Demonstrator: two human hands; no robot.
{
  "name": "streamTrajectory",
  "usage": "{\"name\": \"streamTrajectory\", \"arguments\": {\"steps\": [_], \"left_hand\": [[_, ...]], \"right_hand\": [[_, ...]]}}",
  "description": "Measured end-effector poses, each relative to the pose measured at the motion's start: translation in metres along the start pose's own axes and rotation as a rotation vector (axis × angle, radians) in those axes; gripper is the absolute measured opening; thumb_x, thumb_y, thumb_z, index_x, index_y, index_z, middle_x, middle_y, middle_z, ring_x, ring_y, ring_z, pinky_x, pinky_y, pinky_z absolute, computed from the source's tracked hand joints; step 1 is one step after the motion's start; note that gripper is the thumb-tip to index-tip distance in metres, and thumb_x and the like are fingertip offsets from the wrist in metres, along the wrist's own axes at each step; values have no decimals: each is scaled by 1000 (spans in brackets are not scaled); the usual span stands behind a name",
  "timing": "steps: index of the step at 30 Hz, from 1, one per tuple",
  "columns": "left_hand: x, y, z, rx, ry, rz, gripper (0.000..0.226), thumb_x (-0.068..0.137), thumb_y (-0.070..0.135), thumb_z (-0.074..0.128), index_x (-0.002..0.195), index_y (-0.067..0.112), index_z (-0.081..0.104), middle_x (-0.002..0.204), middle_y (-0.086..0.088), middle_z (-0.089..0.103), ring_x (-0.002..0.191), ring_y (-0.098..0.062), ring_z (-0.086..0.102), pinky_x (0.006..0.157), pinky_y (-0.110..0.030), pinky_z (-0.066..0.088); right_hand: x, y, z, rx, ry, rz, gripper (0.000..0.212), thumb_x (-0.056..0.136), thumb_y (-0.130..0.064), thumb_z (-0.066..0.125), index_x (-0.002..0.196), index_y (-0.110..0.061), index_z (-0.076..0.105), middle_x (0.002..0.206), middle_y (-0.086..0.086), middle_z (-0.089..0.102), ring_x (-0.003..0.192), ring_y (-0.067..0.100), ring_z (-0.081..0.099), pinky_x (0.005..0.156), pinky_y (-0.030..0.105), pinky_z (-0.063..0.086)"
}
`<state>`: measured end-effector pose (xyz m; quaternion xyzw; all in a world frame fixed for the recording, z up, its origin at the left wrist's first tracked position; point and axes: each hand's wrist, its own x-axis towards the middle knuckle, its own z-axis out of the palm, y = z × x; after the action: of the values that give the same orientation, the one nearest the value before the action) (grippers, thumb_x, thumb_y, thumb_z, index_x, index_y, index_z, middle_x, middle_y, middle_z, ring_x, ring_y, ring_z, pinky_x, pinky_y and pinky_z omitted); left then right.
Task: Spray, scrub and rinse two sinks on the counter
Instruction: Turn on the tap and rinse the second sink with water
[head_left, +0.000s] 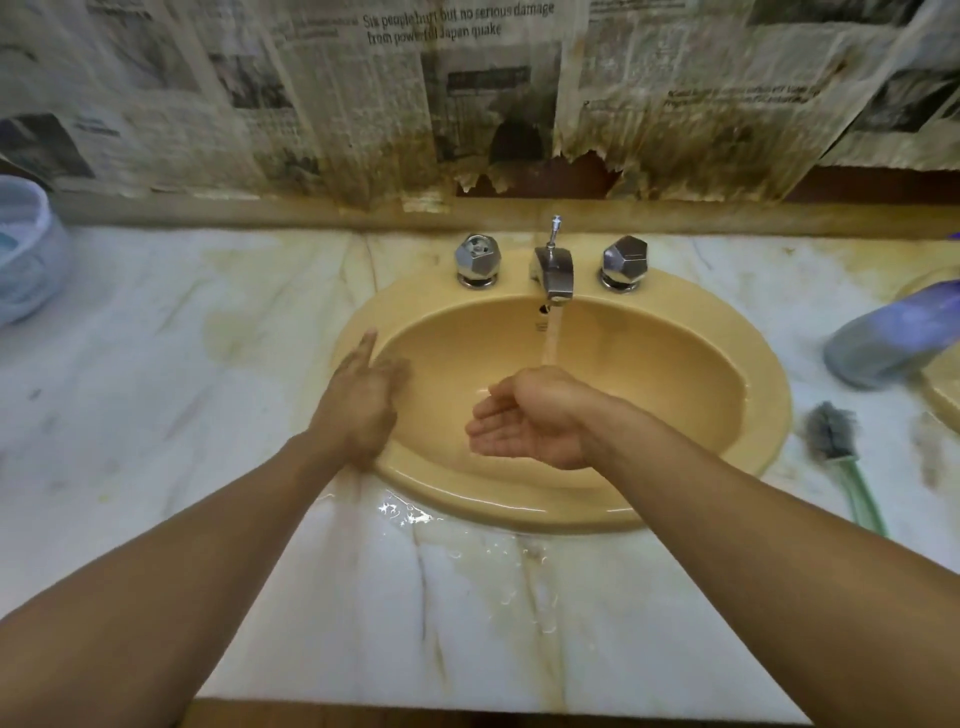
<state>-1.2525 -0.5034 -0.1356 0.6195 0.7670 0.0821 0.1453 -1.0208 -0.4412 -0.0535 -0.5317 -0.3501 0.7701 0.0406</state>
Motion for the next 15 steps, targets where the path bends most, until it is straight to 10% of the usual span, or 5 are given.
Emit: {"name": "streamTrajectory", "arguments": {"steps": [8, 12, 15], "left_hand": [[15, 115, 25, -626, -132, 3, 52, 86, -19, 47, 117, 9, 77, 120, -8, 75, 110, -15, 70, 101, -22, 50], [77, 187, 33, -1246, -182, -290, 24, 97, -10, 54, 118, -5, 65, 96, -17, 70, 63, -15, 72, 61, -31, 62], [104, 210, 30, -1234, -160, -400, 14, 106, 4, 48, 112, -1, 59, 74, -12, 62, 36, -14, 55, 34, -19, 39]], "right_hand": [[-7, -34, -67, 397, 360, -249, 35, 109, -13, 34, 130, 9, 53, 136, 26, 58, 117, 35, 60, 100, 40, 50], [-17, -43, -83, 495, 339, -287, 33, 110, -12, 36, 131, 8, 52, 135, 24, 58, 129, 36, 57, 110, 43, 47], [-18, -53, -99, 402, 358, -352, 26, 107, -8, 45, 123, 8, 58, 124, 22, 66, 111, 31, 68, 99, 39, 56]]}}
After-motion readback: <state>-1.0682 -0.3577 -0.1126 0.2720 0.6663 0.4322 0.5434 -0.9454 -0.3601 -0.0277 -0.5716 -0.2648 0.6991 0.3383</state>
